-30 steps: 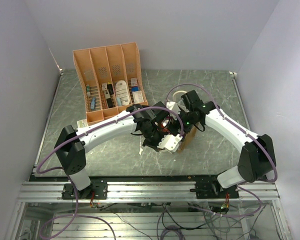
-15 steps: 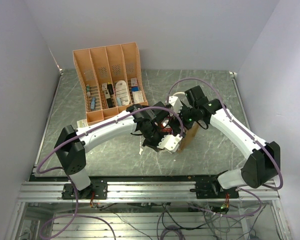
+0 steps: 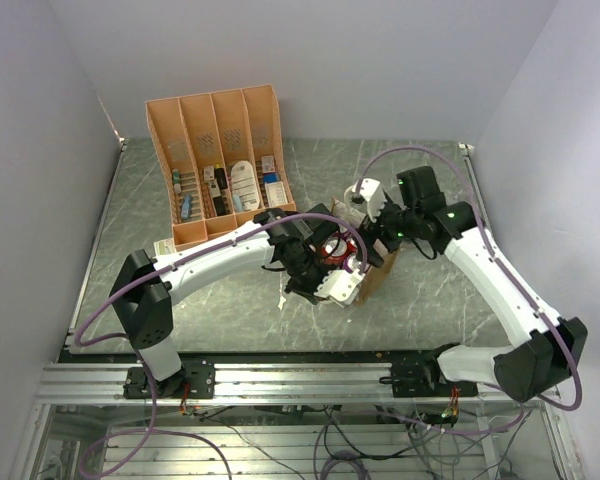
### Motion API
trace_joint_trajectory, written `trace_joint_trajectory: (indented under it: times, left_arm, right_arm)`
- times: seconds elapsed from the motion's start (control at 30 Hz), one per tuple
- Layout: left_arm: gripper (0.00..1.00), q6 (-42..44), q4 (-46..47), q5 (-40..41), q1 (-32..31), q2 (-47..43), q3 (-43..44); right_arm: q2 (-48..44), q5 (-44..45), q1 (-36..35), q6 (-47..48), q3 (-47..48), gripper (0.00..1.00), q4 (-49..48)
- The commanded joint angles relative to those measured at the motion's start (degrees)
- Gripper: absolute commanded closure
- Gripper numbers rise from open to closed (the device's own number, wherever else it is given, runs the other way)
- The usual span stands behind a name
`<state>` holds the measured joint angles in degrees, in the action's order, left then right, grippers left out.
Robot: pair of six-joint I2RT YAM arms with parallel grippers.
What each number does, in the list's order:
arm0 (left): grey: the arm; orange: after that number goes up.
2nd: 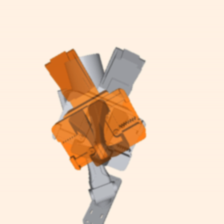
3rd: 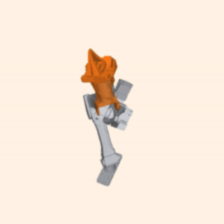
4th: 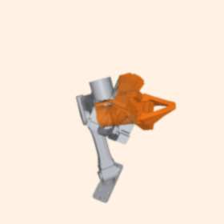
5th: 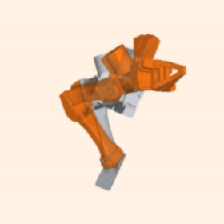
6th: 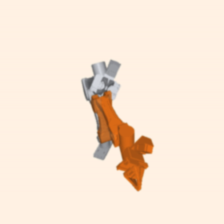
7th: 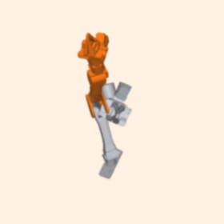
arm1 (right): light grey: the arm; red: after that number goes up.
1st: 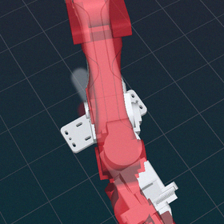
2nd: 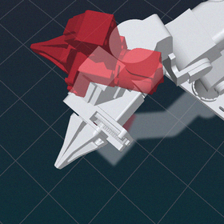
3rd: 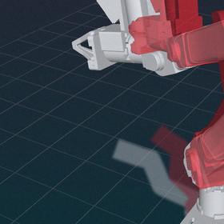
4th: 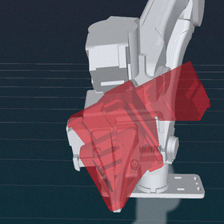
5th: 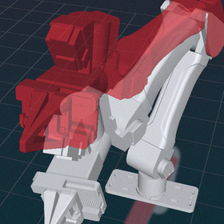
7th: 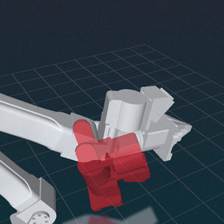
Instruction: Place the beverage into the canvas bag
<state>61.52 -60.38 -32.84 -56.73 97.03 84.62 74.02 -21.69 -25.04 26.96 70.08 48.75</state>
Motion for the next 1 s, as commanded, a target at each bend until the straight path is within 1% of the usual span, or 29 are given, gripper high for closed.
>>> trace_joint_trajectory:
  times: [0.0, 0.13, 0.27, 0.4, 0.47, 0.57, 0.7, 0.8, 0.97]
  left_arm:
    - [0.93, 0.15, -1.61, -2.22, -0.54, -0.20, 1.01]
    - [0.93, 0.45, -1.41, -2.49, -0.50, -0.80, 0.51]
    - [0.93, -0.37, -0.70, -2.34, -0.57, -1.04, 0.37]
    - [0.93, -1.19, -0.51, -2.42, -0.49, -1.17, 0.63]
    - [0.93, -1.83, -0.20, -2.17, -0.54, -1.27, 0.71]
    - [0.93, -2.34, -0.26, -2.13, -0.55, -1.44, 1.06]
    - [0.93, -2.37, -0.47, -2.64, -0.58, -1.70, 1.36]
    - [0.93, -2.37, -0.69, -2.75, -0.63, -1.67, 1.58]
    - [0.93, -2.63, -0.77, -2.89, -0.72, -1.69, 1.56]
  right_arm:
    - [-5.26, -5.30, 5.43, 0.60, 0.85, 0.09, 2.03]
    - [-9.90, -7.11, 11.90, -0.49, -0.37, 0.09, 1.33]
    - [-14.17, -7.79, 16.29, -1.37, -2.56, 0.08, -0.45]
    - [-14.13, -6.13, 21.01, -4.86, -3.19, 0.07, -3.31]
    - [-13.30, -4.21, 23.37, -7.03, -2.91, 0.07, -5.20]
    - [-11.18, 1.25, 25.54, -9.90, -2.30, 0.06, -8.37]
    - [-7.65, 9.40, 25.71, -7.95, -2.94, 0.05, -13.64]
    - [-3.36, 11.41, 25.86, -6.07, -2.39, 0.05, -15.12]
    - [4.24, 13.30, 26.07, -6.04, -1.22, 0.03, -16.83]
